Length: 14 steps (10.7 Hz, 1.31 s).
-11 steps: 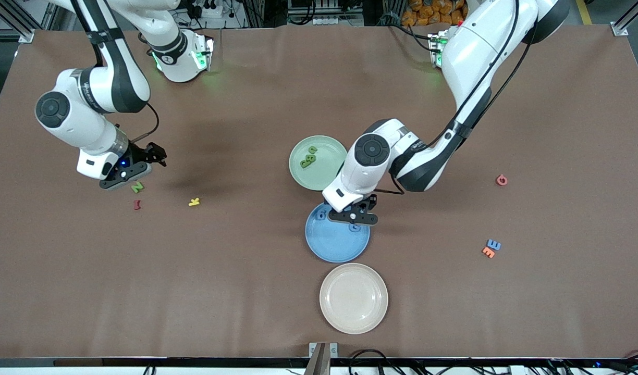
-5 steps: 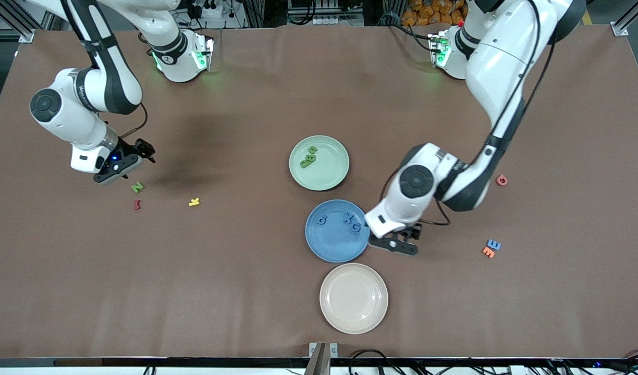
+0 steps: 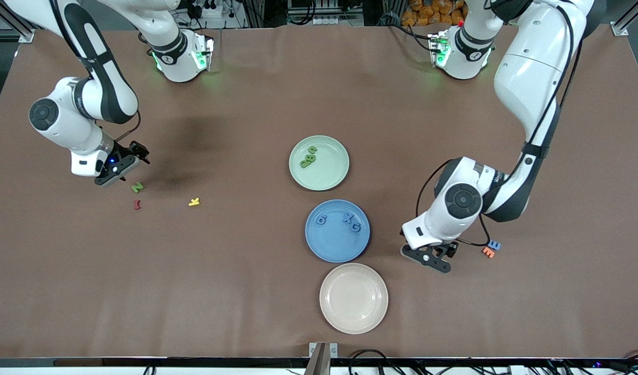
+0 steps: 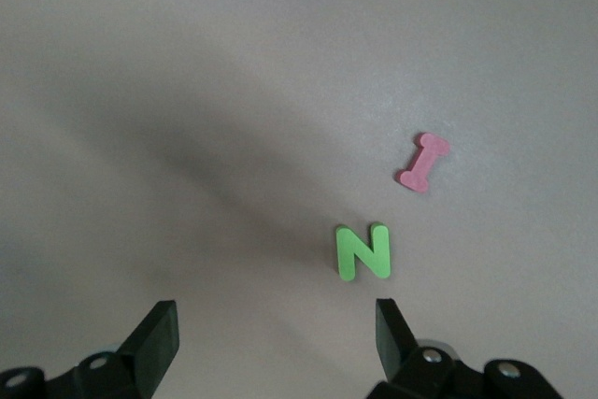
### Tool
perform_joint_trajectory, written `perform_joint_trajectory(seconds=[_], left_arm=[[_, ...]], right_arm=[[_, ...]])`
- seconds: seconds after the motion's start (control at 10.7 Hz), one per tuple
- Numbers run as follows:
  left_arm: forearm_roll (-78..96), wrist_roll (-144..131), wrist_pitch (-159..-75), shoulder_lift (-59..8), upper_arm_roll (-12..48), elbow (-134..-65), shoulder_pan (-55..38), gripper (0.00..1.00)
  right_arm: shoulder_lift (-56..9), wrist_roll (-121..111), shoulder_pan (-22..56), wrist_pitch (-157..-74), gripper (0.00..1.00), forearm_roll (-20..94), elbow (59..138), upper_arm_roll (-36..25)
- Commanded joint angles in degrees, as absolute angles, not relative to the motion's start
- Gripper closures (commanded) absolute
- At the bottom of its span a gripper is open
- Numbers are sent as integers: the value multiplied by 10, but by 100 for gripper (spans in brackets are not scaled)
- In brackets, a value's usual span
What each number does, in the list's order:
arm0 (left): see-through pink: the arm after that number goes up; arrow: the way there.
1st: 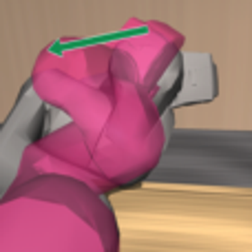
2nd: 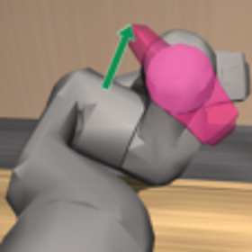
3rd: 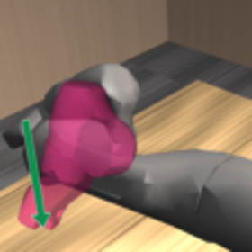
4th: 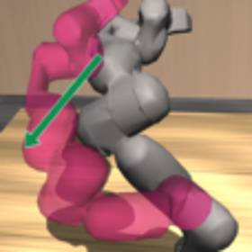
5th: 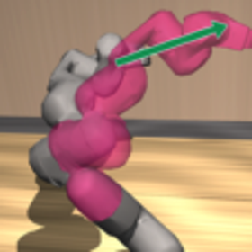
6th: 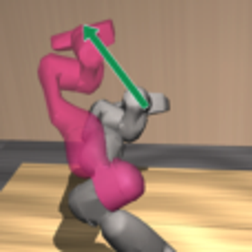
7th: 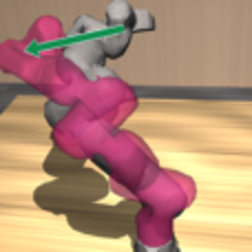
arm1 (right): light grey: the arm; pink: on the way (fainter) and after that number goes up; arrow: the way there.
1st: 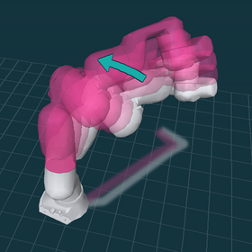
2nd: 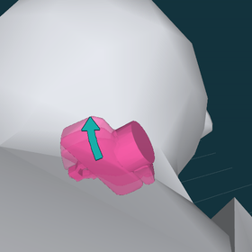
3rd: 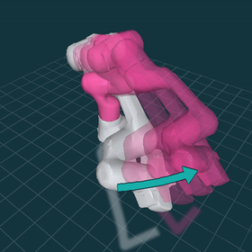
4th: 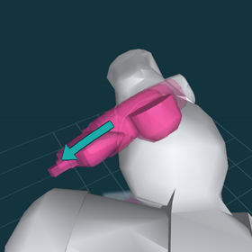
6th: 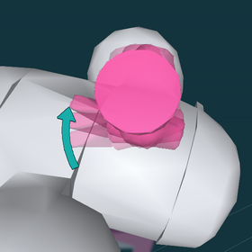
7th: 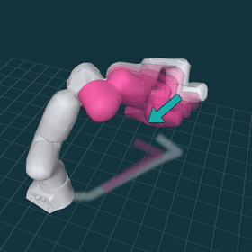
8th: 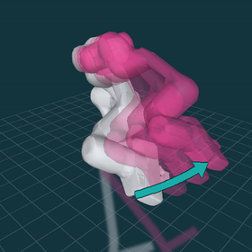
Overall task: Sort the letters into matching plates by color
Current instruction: 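Move the left gripper to blue m while the right gripper reaches green N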
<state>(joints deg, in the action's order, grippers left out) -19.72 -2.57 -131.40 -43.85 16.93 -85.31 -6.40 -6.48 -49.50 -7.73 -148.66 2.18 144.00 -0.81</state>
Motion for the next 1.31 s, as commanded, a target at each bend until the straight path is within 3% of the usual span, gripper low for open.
perform_joint_trajectory(seconds=[0.0, 0.75, 0.94, 1.22], left_arm=[[-192, 69, -1308, -457, 170, -851, -19, 0], [-187, 15, -1306, -473, 149, -853, 33, 0], [-193, 65, -1306, -475, 141, -854, 38, 0], [-186, 121, -1305, -477, 128, -860, 71, 0]], right_arm=[[-93, -548, -76, -1538, 7, 37, 1441, -12], [-150, -547, -55, -1599, 19, 39, 1419, -45], [-161, -540, -49, -1609, 28, 44, 1416, -46], [-174, -540, -45, -1617, 29, 52, 1408, -50]])
